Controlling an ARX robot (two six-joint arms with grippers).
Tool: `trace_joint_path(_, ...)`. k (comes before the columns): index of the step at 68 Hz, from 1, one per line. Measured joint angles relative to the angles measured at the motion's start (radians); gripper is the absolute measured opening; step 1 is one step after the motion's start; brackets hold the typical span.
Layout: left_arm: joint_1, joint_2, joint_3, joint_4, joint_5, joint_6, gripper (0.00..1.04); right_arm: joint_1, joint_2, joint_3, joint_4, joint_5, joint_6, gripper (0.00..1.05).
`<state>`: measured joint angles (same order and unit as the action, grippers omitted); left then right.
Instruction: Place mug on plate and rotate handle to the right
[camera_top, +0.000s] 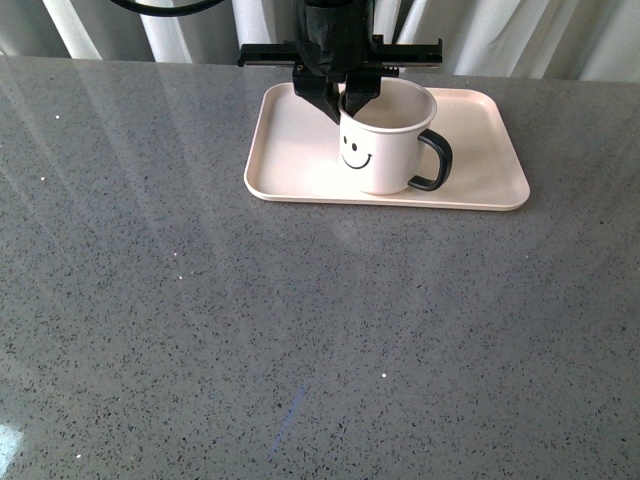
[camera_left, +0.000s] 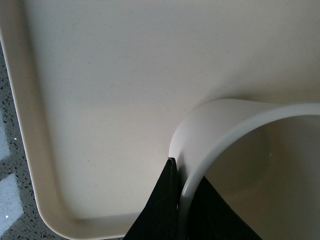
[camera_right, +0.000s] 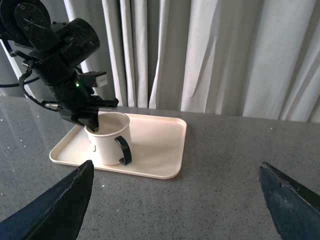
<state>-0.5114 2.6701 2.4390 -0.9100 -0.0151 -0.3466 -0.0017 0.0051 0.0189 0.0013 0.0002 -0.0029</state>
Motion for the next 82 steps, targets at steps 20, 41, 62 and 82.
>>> trace_joint_path(20, -0.001, -0.006, -0.039, 0.026, 0.019, -0.003, 0.46, 0.000, 0.000, 0.000, 0.000, 0.000, 0.000, 0.96)
trace_joint_path(41, 0.005, -0.114, -0.114, 0.087, 0.029, -0.003, 0.94, 0.000, 0.000, 0.000, 0.000, 0.000, 0.000, 0.96)
trace_joint_path(62, 0.042, -0.336, -0.354, 0.260, 0.031, 0.002, 0.95, 0.000, 0.000, 0.000, 0.000, 0.000, 0.000, 0.96)
trace_joint_path(82, 0.144, -0.726, -1.146, 1.316, -0.325, 0.256, 0.64, 0.000, 0.000, 0.000, 0.000, 0.000, 0.000, 0.96)
